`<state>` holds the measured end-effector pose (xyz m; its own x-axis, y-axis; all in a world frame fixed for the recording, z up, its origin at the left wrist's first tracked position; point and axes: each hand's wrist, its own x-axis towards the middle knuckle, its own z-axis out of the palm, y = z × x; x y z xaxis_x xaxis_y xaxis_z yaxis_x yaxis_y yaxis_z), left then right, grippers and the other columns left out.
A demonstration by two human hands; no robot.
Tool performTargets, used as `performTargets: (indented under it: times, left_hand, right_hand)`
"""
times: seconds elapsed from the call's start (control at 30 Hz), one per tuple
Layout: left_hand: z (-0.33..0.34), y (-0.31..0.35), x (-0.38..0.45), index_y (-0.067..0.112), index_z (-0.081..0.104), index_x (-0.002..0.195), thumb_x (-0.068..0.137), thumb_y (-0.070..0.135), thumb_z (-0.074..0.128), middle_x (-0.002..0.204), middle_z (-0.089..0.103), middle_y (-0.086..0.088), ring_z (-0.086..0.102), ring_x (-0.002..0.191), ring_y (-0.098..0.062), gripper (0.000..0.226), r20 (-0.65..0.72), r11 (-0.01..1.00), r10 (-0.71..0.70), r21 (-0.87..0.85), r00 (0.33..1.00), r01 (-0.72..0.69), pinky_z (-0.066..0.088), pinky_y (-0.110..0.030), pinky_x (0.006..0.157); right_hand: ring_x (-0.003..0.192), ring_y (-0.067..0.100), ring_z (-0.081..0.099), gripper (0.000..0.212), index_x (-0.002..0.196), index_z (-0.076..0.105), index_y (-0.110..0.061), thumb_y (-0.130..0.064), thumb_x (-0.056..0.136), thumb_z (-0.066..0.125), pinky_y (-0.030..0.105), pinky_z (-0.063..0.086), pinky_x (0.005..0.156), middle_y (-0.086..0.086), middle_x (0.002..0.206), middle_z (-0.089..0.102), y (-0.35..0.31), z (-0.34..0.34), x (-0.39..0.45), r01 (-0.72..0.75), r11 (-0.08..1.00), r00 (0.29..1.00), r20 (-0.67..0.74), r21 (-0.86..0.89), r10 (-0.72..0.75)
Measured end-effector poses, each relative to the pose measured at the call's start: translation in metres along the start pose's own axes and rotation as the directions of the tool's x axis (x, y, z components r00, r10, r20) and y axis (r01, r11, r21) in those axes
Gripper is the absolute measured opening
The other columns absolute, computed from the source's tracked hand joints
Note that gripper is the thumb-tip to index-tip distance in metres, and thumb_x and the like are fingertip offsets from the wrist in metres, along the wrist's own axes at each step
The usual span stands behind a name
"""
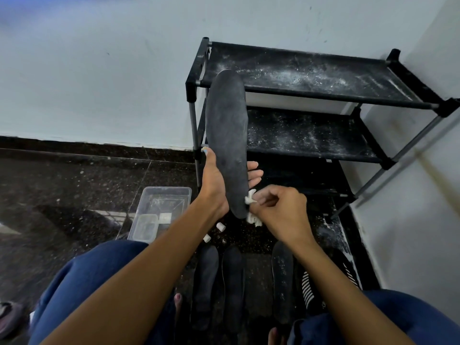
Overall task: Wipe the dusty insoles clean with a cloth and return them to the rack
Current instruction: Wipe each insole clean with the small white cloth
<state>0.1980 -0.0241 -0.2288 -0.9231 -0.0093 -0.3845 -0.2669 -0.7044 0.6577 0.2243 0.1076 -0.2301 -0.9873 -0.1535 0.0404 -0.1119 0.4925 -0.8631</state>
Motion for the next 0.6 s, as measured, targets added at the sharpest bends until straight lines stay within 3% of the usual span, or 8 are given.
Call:
performTargets:
  times: [0.1, 0.23, 0.27, 0.37, 0.4, 0.53, 0.6]
  left_hand:
    - [0.0016, -0.0007, 0.0000, -0.009, 0.060, 0.103, 0.089, 0.072, 0.012, 0.086, 0.070, -0.020, 0.068, 0.082, -0.032, 0.095, -0.001, 1.000, -0.015, 0.003, 1.000, 0.015, 0.055, -0.041, 0.082]
    - [0.0004, -0.0004, 0.0004, -0.008, 0.054, 0.117, 0.089, 0.071, 0.011, 0.084, 0.071, -0.019, 0.070, 0.079, -0.031, 0.094, -0.002, 1.000, -0.002, 0.010, 1.000, 0.002, 0.055, -0.042, 0.081]
    - [0.0000, -0.0003, 0.0004, -0.008, 0.054, 0.118, 0.089, 0.071, 0.011, 0.083, 0.071, -0.019, 0.070, 0.079, -0.031, 0.094, -0.003, 1.000, -0.002, 0.009, 1.000, 0.002, 0.056, -0.042, 0.080]
    - [-0.0007, 0.0001, -0.0001, -0.009, 0.060, 0.105, 0.089, 0.072, 0.012, 0.082, 0.071, -0.018, 0.069, 0.081, -0.031, 0.095, 0.002, 1.000, -0.007, 0.012, 1.000, 0.007, 0.055, -0.042, 0.082]
    - [-0.0005, 0.0000, -0.0007, -0.009, 0.061, 0.102, 0.088, 0.072, 0.012, 0.084, 0.071, -0.019, 0.068, 0.083, -0.031, 0.095, 0.004, 1.000, -0.008, 0.017, 1.000, 0.008, 0.054, -0.042, 0.084]
    - [-0.0004, -0.0006, -0.0002, -0.010, 0.053, 0.121, 0.089, 0.071, 0.011, 0.089, 0.069, -0.021, 0.070, 0.080, -0.032, 0.096, -0.006, 1.000, 0.001, 0.027, 1.000, -0.001, 0.055, -0.042, 0.082]
    - [0.0001, -0.0014, -0.0001, -0.010, 0.052, 0.120, 0.090, 0.070, 0.012, 0.083, 0.071, -0.020, 0.070, 0.078, -0.032, 0.094, -0.012, 1.000, 0.005, 0.025, 1.000, -0.005, 0.055, -0.043, 0.082]
  right_hand:
    - [0.062, 0.002, 0.062, 0.016, 0.071, 0.072, -0.018, -0.004, 0.069, 0.077, 0.014, 0.050, 0.063, -0.004, 0.067, 0.070, -0.0056, 0.0005, -0.0056, -0.035, 0.991, 0.974, 0.226, 0.127, 0.005]
    - [0.059, -0.001, 0.062, 0.013, 0.069, 0.070, -0.021, -0.010, 0.068, 0.078, 0.010, 0.049, 0.060, -0.009, 0.065, 0.068, 0.0014, -0.0007, 0.0013, -0.024, 0.999, 1.000, -0.001, -0.043, 0.024]
    - [0.060, 0.000, 0.063, 0.013, 0.069, 0.070, -0.021, -0.010, 0.068, 0.077, 0.011, 0.050, 0.061, -0.008, 0.066, 0.068, 0.0007, -0.0005, 0.0011, -0.026, 0.999, 1.000, 0.006, -0.046, 0.026]
    - [0.061, 0.007, 0.063, 0.016, 0.070, 0.072, -0.017, -0.002, 0.070, 0.077, 0.020, 0.053, 0.064, 0.001, 0.068, 0.070, -0.0046, 0.0014, -0.0026, -0.091, 0.985, 0.964, 0.262, 0.148, 0.050]
    - [0.062, 0.009, 0.063, 0.015, 0.071, 0.072, -0.016, -0.001, 0.070, 0.077, 0.022, 0.053, 0.064, 0.003, 0.069, 0.070, -0.0050, 0.0015, -0.0033, -0.112, 0.979, 0.955, 0.290, 0.171, 0.059]
    - [0.058, -0.002, 0.061, 0.012, 0.071, 0.071, -0.020, -0.011, 0.068, 0.078, 0.007, 0.046, 0.060, -0.010, 0.066, 0.067, 0.0028, 0.0003, 0.0025, -0.029, 0.995, 1.000, 0.005, -0.091, 0.029]
    - [0.057, -0.003, 0.060, 0.015, 0.068, 0.070, -0.022, -0.009, 0.069, 0.078, 0.009, 0.048, 0.061, -0.009, 0.065, 0.067, 0.0014, 0.0017, 0.0000, -0.015, 0.999, 0.997, 0.078, -0.042, 0.018]
